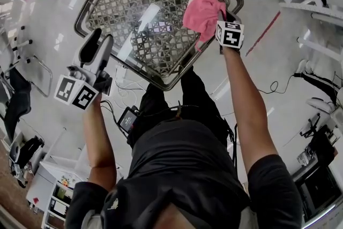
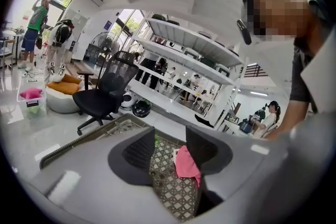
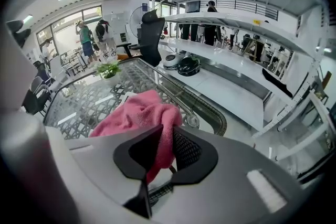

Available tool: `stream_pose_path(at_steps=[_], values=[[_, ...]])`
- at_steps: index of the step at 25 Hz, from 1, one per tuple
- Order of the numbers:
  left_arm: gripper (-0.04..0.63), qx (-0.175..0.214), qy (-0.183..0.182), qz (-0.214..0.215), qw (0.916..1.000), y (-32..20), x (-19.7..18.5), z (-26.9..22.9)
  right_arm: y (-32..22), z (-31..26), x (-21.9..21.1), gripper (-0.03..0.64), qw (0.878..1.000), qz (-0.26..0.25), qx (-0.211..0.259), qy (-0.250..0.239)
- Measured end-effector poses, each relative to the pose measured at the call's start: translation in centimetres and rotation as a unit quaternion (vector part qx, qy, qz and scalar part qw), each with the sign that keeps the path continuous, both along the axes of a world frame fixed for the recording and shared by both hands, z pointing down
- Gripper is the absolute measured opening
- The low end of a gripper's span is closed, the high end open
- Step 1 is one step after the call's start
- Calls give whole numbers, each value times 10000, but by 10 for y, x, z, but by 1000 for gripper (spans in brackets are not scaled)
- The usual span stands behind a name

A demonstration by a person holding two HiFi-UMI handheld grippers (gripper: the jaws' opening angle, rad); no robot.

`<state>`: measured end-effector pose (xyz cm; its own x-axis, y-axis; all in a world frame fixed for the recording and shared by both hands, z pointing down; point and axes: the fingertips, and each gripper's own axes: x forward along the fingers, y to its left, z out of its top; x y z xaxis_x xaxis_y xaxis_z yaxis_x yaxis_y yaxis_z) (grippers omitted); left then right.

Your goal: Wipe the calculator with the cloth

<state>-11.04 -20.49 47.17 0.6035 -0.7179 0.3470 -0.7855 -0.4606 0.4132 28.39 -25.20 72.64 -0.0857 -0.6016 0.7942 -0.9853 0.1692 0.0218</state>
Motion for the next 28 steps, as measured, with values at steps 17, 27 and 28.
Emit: stream_pose_path(at_steps=[17, 27, 28], values=[[221, -75, 8, -203, 9998, 9, -23, 7, 52, 20, -91, 48, 9946, -994, -297, -77], [222, -88, 2, -401, 9992, 14, -45, 11, -14, 10, -130, 48, 9899, -1416, -56, 10], [221, -95, 1, -411, 9991, 15, -46, 12, -21, 9, -127, 48, 9902, -1391, -66, 59]])
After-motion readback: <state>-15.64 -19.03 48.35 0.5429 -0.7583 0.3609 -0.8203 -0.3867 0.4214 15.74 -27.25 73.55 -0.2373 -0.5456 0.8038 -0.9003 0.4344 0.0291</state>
